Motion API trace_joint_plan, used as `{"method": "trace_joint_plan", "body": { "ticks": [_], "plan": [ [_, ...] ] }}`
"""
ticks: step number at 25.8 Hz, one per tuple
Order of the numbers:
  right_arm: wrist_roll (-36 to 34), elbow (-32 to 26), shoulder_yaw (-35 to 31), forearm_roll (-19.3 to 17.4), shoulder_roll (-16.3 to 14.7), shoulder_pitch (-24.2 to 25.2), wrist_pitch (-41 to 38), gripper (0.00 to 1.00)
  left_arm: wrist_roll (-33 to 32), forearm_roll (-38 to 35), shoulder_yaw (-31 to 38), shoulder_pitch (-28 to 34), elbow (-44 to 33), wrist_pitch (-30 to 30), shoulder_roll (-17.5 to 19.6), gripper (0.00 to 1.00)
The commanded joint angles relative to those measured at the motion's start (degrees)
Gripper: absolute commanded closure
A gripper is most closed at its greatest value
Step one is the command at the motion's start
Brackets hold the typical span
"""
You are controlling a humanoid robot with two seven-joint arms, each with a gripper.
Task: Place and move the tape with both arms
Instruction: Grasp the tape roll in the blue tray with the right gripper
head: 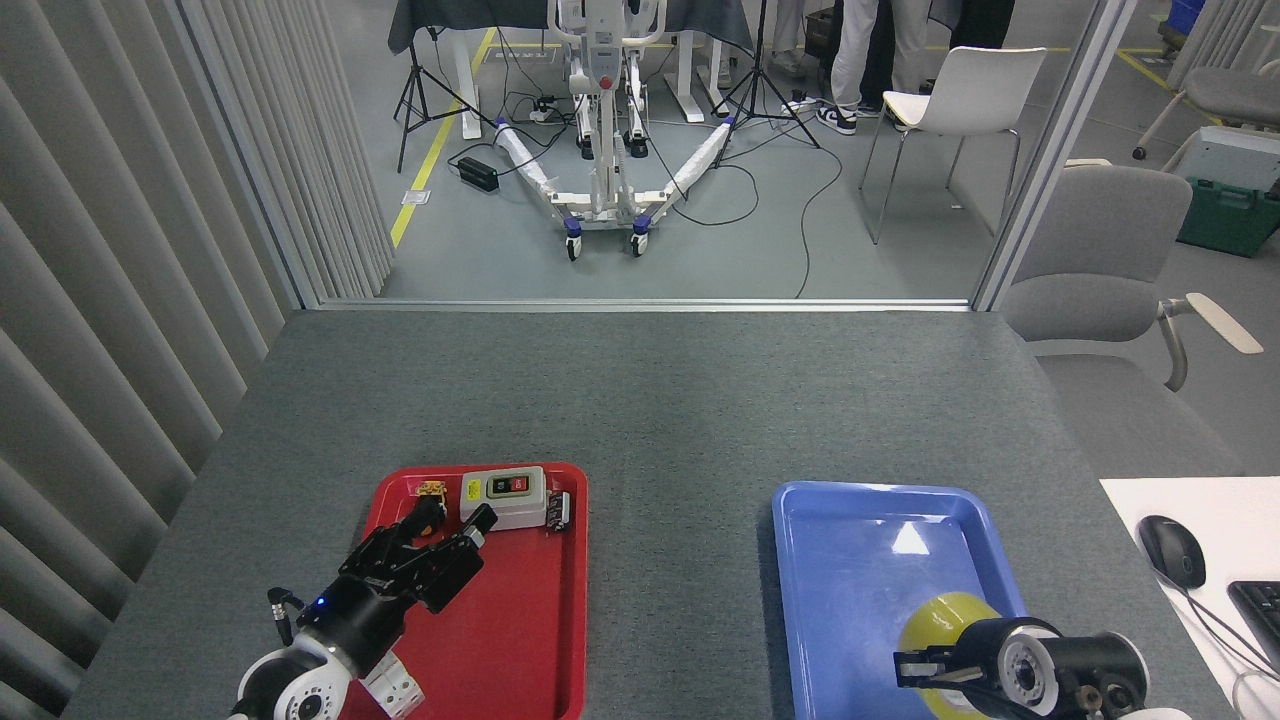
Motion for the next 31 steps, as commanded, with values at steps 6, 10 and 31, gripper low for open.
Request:
{"method": "trace_joint_plan", "body": {
  "ticks": [6,10,31],
  "plan": [
    [4.71,2.68,1.88,-0.64,-0.09,-4.19,5.71,1.00,8.47,-18.27,1.49,2.56,-5.73,1.77,0.27,0.03],
    [4.00,5.23,1.88,-0.64,-0.18,-7.09,6.86,1.00,9.08,-18.80,1.49,2.56,-5.82,3.27,0.35,0.03],
    [8.31,20.52,6.89,-1.08,0.43,-19.13,20.39,1.00,32.81,-32.42,-5.54,4.58,-3.36,27.87,0.09,0.01]
  ]
}}
